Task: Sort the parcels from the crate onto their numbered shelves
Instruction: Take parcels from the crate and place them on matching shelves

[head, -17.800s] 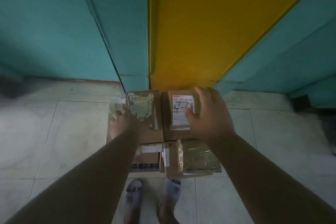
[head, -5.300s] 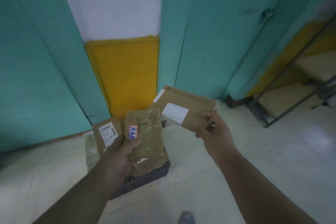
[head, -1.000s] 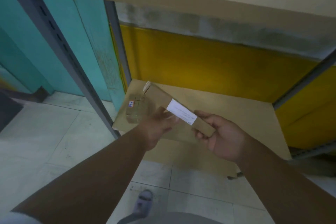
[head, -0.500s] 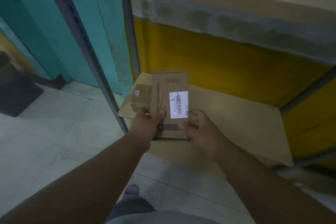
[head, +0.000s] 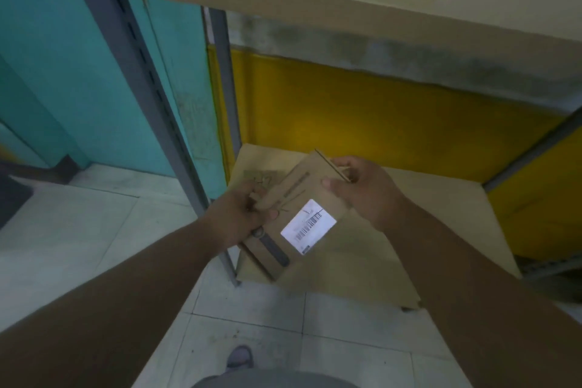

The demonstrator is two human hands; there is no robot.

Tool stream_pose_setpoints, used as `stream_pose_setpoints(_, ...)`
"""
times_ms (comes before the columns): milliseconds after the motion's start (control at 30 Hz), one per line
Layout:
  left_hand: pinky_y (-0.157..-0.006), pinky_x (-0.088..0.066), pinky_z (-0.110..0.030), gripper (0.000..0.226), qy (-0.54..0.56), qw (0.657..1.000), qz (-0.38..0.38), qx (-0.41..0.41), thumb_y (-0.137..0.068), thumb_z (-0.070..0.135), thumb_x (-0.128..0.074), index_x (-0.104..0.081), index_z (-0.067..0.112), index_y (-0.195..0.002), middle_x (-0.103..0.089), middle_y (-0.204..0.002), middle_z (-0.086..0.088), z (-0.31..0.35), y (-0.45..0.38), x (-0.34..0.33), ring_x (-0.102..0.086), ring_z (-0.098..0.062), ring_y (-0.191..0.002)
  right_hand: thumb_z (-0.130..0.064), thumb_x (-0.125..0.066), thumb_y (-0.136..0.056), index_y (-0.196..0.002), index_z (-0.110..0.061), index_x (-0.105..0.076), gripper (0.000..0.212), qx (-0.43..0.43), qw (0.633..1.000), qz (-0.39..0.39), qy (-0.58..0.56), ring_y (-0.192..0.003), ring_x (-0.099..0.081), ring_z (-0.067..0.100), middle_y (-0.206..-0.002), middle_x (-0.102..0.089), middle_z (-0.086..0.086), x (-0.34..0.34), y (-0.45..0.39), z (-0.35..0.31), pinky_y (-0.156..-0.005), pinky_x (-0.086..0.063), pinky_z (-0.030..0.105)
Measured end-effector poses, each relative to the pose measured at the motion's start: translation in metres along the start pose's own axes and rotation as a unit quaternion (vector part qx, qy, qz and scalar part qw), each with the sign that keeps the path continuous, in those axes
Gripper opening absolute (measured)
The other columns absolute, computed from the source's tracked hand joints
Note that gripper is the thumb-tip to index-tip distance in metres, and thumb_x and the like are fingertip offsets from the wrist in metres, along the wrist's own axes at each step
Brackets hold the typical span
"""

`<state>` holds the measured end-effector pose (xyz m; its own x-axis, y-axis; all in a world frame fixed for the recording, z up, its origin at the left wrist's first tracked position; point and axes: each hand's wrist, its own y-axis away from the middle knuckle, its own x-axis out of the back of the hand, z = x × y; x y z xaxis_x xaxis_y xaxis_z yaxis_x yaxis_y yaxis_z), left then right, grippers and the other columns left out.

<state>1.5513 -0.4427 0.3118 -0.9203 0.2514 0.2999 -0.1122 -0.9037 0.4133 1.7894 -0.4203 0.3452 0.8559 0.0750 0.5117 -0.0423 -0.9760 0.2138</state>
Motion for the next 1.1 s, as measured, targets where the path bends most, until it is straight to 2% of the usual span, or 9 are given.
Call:
stream_pose_setpoints(133, -0.092, -0.054, -0.049, 0.08, 0.158, 0.982, 0.093, 0.041, -0.066, 0.042, -0.087, -0.044, 0.028, -0.132, -0.066, -0.117, -0.009, -0.01, -0.01, 0.01, -0.069, -0.025, -0.096, -0.041, -0.08, -0.075, -0.106, -0.023, -0.063, 0.04, -0.031, 0.98, 0.156, -0.122, -0.081, -0.071, 0.02, -0.097, -0.072, 0.004, -0.014, 0.0, 0.001, -0.075, -0.059, 0.042)
stream_pose_setpoints(233, -0.09, -0.054, -0.048, 0.047, 0.286, 0.956, 0.029, 0.054, -0.089, 0.016, -0.071, -0.047, 0.019, -0.128, -0.066, -0.118, -0.012, -0.012, -0.001, -0.007, -0.071, -0.024, -0.092, -0.048, -0.082, -0.056, -0.094, -0.019, -0.055, 0.054, -0.08, 0.942, 0.189, -0.266, -0.072, -0.063, 0.023, -0.094, -0.07, 0.019, -0.034, 0.008, 0.014, -0.066, -0.051, 0.045)
stream_pose_setpoints(400, -0.095, -0.053, -0.055, 0.013, 0.35, 0.935, 0.027, 0.042, -0.095, 0.007, -0.062, -0.061, 0.019, -0.101, -0.072, -0.113, -0.015, -0.004, -0.014, -0.019, -0.069, -0.035, -0.105, 0.0, -0.078, -0.082, -0.124, -0.023, -0.046, 0.058, -0.123, 0.944, 0.107, -0.287, -0.082, -0.07, 0.019, -0.1, -0.069, 0.008, -0.052, 0.032, 0.034, -0.067, -0.06, 0.039)
stream_pose_setpoints(500, -0.088, -0.057, -0.052, 0.015, 0.298, 0.954, 0.023, 0.02, -0.096, 0.006, -0.06, -0.063, 0.02, -0.101, -0.073, -0.109, -0.013, 0.001, -0.029, -0.017, -0.071, -0.031, -0.099, 0.0, -0.079, -0.081, -0.137, -0.037, -0.04, 0.078, -0.104, 0.967, 0.082, -0.219, -0.082, -0.067, 0.009, -0.103, -0.067, -0.005, -0.042, 0.036, 0.042, -0.07, -0.061, 0.035)
stream_pose_setpoints(633, -0.088, -0.057, -0.05, 0.009, 0.233, 0.972, 0.012, 0.026, -0.096, 0.012, -0.062, -0.065, 0.02, -0.099, -0.073, -0.109, -0.014, 0.008, -0.045, -0.023, -0.071, -0.03, -0.098, -0.018, -0.077, -0.086, -0.128, -0.034, -0.057, 0.049, -0.075, 0.99, 0.053, -0.105, -0.069, -0.067, 0.005, -0.103, -0.071, 0.003, -0.027, 0.03, 0.048, -0.061, -0.053, 0.021)
stream_pose_setpoints(733, -0.087, -0.058, -0.049, 0.023, 0.189, 0.981, 0.015, 0.035, -0.092, 0.022, -0.068, -0.063, 0.017, -0.114, -0.075, -0.101, -0.008, 0.008, -0.054, -0.033, -0.072, -0.026, -0.094, -0.016, -0.075, -0.087, -0.127, -0.035, -0.055, 0.048, -0.071, 0.995, 0.046, -0.051, -0.075, -0.069, 0.013, -0.098, -0.071, 0.002, -0.02, 0.02, 0.059, -0.063, -0.058, 0.026)
stream_pose_setpoints(867, -0.065, -0.045, -0.016, 0.027, -0.063, 0.991, 0.105, -0.06, -0.088, 0.022, -0.07, -0.053, 0.029, -0.107, -0.062, -0.09, 0.011, -0.006, -0.045, -0.048, -0.058, -0.005, -0.078, -0.006, -0.072, -0.088, -0.127, -0.032, -0.052, 0.051, -0.116, 0.977, 0.088, -0.158, -0.081, -0.071, 0.016, -0.095, -0.07, 0.002, -0.033, -0.006, 0.082, -0.061, -0.06, 0.028)
stream_pose_setpoints(967, -0.082, -0.05, -0.027, 0.038, -0.222, 0.966, 0.116, -0.059, -0.087, 0.029, -0.068, -0.055, 0.021, -0.123, -0.059, -0.111, 0.003, -0.033, -0.034, -0.053, -0.059, -0.014, -0.095, 0.007, -0.069, -0.085, -0.128, -0.029, -0.051, 0.059, -0.169, 0.954, 0.063, -0.241, -0.089, -0.071, 0.023, -0.104, -0.07, 0.005, -0.055, -0.034, 0.109, -0.056, -0.056, 0.026)
stream_pose_setpoints(1100, -0.089, -0.054, -0.034, 0.049, -0.241, 0.963, 0.119, -0.017, -0.089, 0.032, -0.067, -0.052, 0.023, -0.134, -0.058, -0.12, 0.003, -0.058, -0.028, -0.056, -0.06, -0.015, -0.1, 0.003, -0.072, -0.082, -0.126, -0.024, -0.057, 0.054, -0.209, 0.943, 0.054, -0.253, -0.094, -0.071, 0.029, -0.113, -0.07, 0.006, -0.082, -0.068, 0.138, -0.053, -0.056, 0.027)
